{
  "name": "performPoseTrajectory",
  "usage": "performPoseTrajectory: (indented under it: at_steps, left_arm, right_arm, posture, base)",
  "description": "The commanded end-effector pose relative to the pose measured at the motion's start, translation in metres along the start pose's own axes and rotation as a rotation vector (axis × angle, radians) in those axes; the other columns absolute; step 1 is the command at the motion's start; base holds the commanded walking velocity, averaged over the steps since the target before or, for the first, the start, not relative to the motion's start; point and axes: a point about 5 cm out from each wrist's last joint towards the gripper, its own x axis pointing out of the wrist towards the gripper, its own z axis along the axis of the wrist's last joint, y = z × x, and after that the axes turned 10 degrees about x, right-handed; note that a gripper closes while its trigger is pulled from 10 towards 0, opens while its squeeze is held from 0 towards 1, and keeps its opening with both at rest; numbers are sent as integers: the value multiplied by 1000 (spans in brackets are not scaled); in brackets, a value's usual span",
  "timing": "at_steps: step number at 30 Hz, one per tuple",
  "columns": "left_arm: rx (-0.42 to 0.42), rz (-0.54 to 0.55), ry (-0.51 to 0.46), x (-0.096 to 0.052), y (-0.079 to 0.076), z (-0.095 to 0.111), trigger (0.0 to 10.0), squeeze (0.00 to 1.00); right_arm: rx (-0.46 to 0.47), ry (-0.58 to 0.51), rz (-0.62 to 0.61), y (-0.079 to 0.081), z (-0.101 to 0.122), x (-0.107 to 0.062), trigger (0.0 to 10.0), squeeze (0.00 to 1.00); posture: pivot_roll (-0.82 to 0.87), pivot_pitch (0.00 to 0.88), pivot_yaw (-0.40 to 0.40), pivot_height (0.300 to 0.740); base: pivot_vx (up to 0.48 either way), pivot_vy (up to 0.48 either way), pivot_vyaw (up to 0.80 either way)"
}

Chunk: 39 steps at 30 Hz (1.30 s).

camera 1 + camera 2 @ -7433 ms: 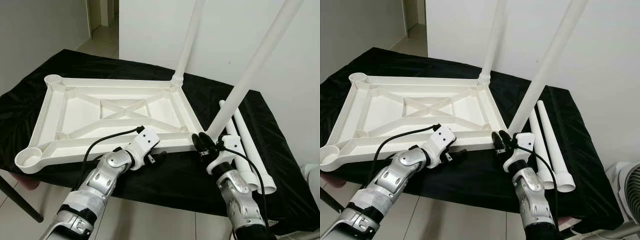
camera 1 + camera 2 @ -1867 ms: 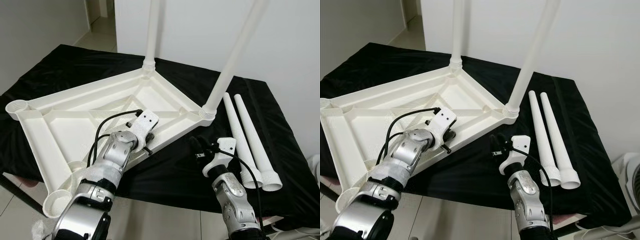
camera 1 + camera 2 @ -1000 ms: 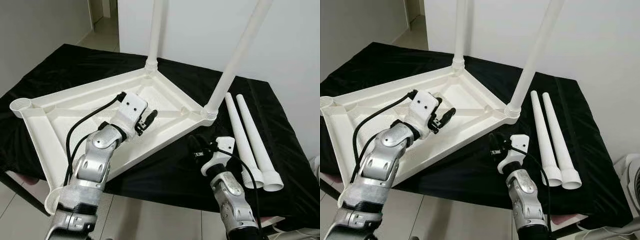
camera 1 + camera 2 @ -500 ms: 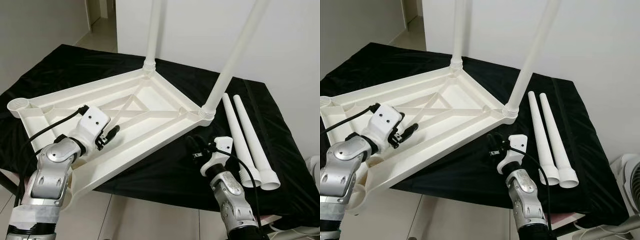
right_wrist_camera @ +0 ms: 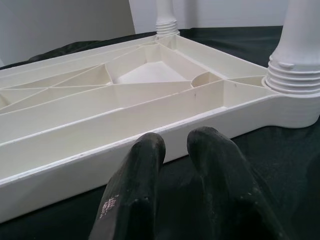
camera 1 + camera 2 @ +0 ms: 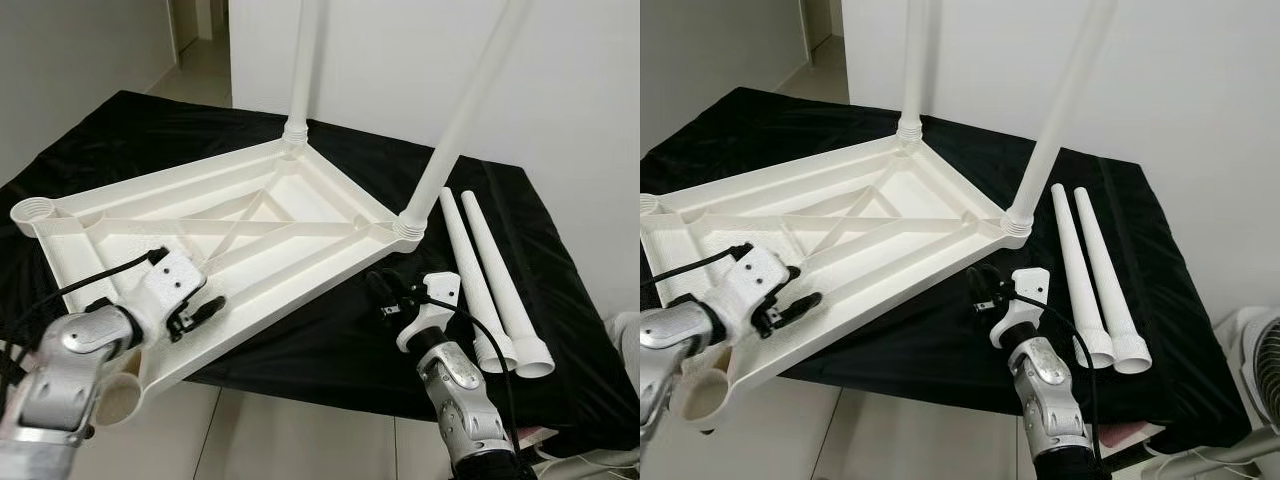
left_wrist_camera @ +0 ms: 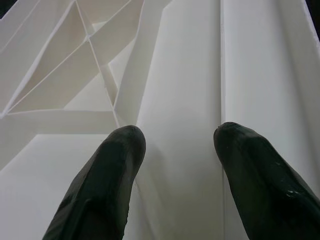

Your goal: Building children table

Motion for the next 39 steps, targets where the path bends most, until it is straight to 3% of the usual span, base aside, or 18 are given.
performPoseTrajectory:
  at_steps: [1, 5, 9, 16, 17, 26, 27, 28, 34, 36, 39]
  left_arm:
    - [7, -34, 9, -10, 4, -4, 10000, 0]
    - [-24, -92, 13, -23, 7, -10, 10000, 0]
    - [-66, -193, 26, -31, -2, -16, 10000, 0]
    - [-85, -233, 53, -26, -15, -23, 10000, 0]
    - [-79, -220, 70, -19, -18, -27, 10000, 0]
    - [-120, -259, 82, -5, -30, -33, 10000, 0]
    - [-123, -273, 73, -1, -34, -31, 9020, 0]
    - [-124, -294, 54, 4, -40, -26, 10000, 0]
    - [-143, -348, -41, 26, -62, -4, 10000, 0]
    - [-147, -350, -56, 29, -65, -1, 10000, 0]
    - [-163, -328, -131, 45, -70, 17, 10000, 0]
  right_arm:
    - [-10, 11, -17, -5, -1, -4, 10000, 0]
    - [-10, 11, -18, -5, -2, -4, 10000, 0]
    - [-9, 12, -18, -5, -2, -4, 10000, 0]
    - [-10, 12, -19, -5, -2, -5, 10000, 0]
    - [-10, 12, -20, -5, -2, -4, 10000, 0]
    - [-13, 10, -22, -5, -1, -4, 10000, 0]
    - [-14, 9, -23, -5, 0, -4, 10000, 0]
    - [-14, 7, -26, -5, 0, -4, 10000, 0]
    - [-10, -2, -50, -8, 0, -7, 10000, 0]
    - [-10, -3, -52, -8, 0, -7, 10000, 0]
    - [-4, -8, -61, -7, 0, -8, 10000, 0]
  posture:
    - [23, 7, -105, 740]
    - [25, 9, -104, 740]
    - [25, 9, -104, 740]
    - [25, 13, -107, 740]
    - [23, 14, -108, 740]
    - [15, 21, -106, 740]
    - [10, 23, -101, 740]
    - [6, 26, -96, 740]
    - [-9, 30, -82, 740]
    - [-9, 30, -82, 740]
    - [-13, 33, -78, 740]
  base:
    - [0, 0, 0]
    - [0, 0, 0]
    - [0, 0, 0]
    - [0, 0, 0]
    - [0, 0, 0]
    - [0, 0, 0]
    - [0, 0, 0]
    - [0, 0, 0]
    - [0, 0, 0]
    - [0, 0, 0]
    - [0, 0, 0]
